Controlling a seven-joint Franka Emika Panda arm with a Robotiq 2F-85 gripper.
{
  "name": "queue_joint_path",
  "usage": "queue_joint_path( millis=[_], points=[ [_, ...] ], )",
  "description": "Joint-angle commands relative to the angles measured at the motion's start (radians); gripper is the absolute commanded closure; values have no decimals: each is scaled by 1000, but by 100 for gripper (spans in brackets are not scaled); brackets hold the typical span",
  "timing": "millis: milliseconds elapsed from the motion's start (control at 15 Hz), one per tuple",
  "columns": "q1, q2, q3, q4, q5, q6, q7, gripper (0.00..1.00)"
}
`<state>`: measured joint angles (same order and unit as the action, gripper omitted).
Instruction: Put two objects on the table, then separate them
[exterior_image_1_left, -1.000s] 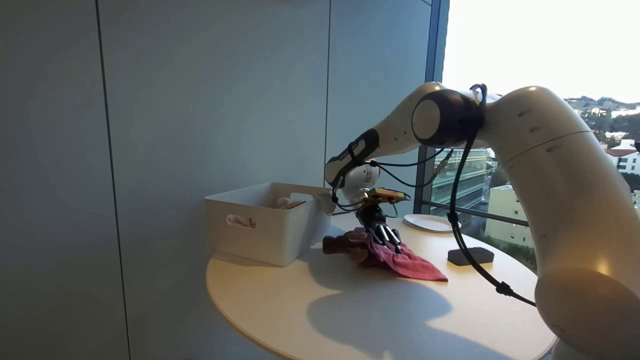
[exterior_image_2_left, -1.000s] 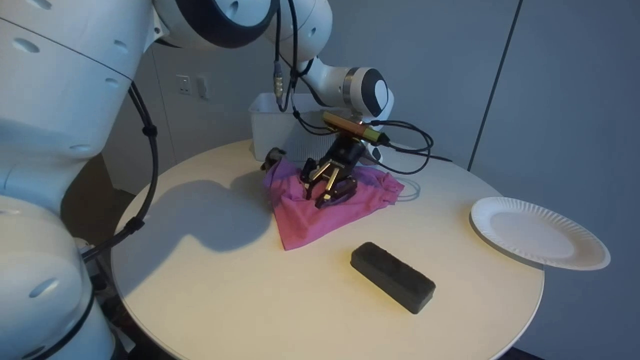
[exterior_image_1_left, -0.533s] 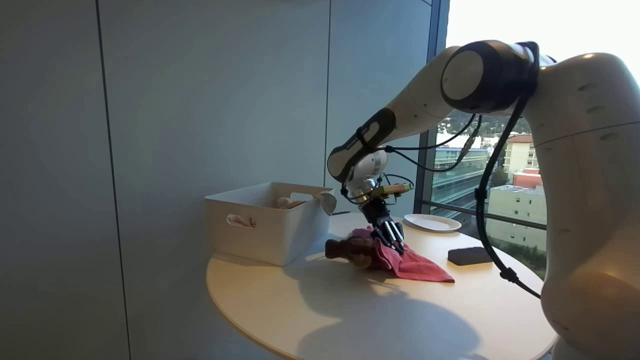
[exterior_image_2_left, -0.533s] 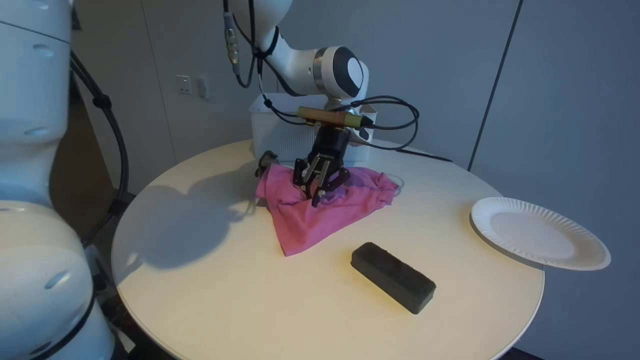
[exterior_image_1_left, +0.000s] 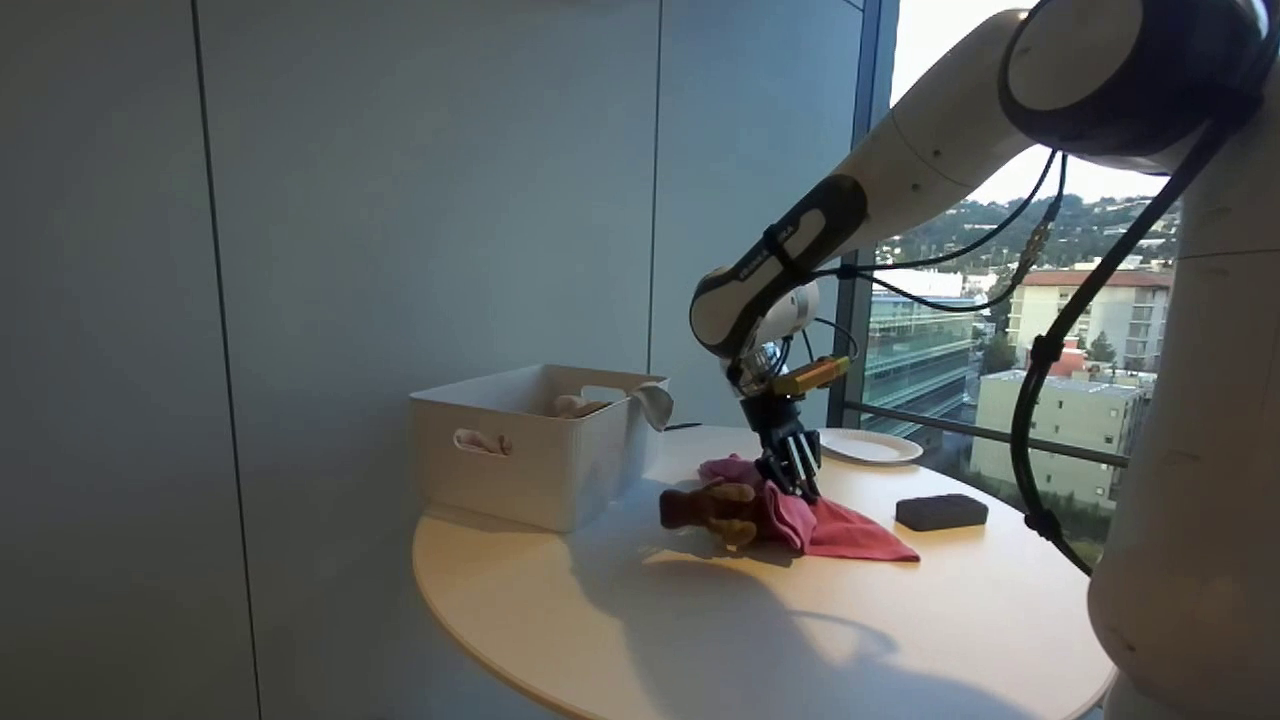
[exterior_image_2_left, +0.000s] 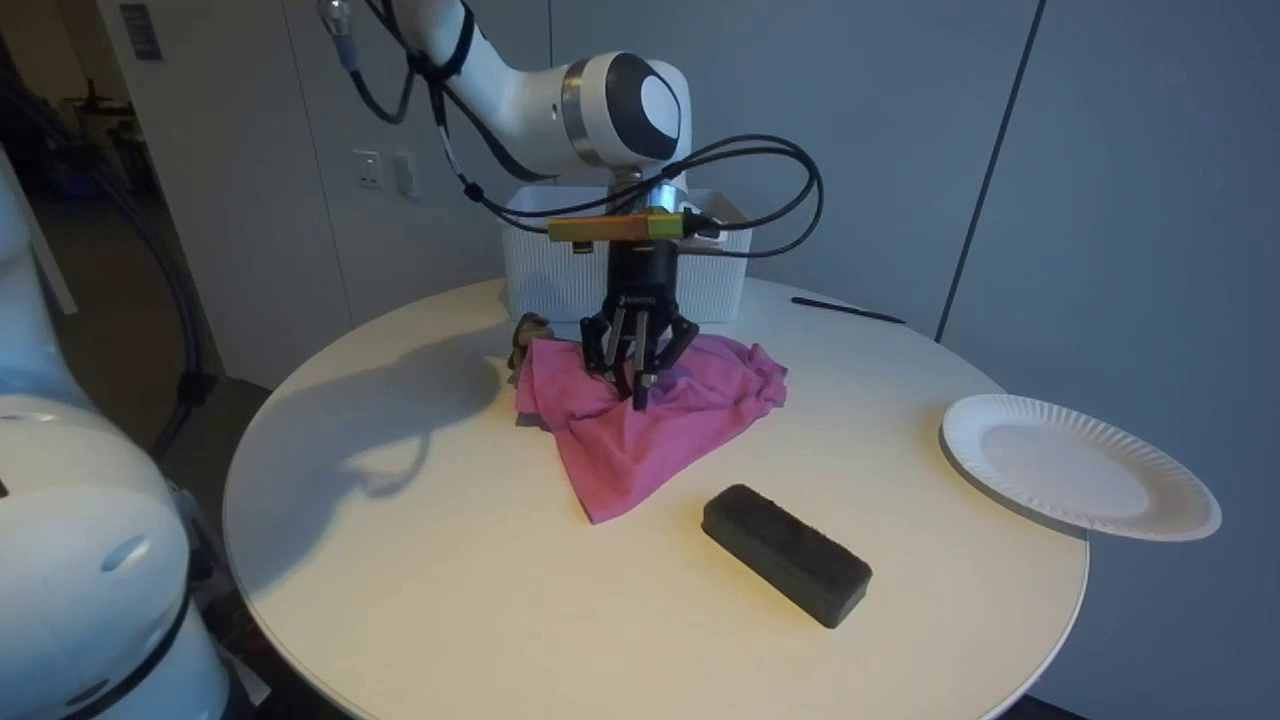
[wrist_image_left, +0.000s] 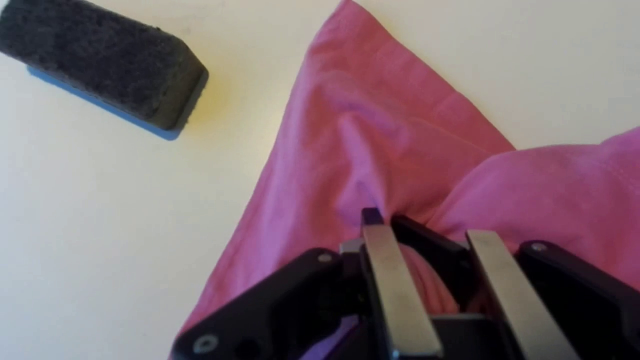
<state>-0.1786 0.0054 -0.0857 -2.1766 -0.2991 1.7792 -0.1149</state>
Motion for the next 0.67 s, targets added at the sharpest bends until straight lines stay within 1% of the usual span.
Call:
queue_joint_path(
  millis=[0,200,267,333,400,467,533,600],
  points=[
    [21,-179,-13,-98,-127,62,61,92],
    [14,-287,-11,-110,-218,77,71,93],
    [13,-312,-11,-117,-236,100,77,93],
    [12,-318,-22,-96,-168,105,107,94],
    [13,-317,-28,-74,-118,87,122,94],
    [15,-302,-31,-46,-68,66,140,97],
    [15,-299,-33,-37,-39,92,168,97],
    [13,-292,-30,-40,-39,157,200,97]
  ],
)
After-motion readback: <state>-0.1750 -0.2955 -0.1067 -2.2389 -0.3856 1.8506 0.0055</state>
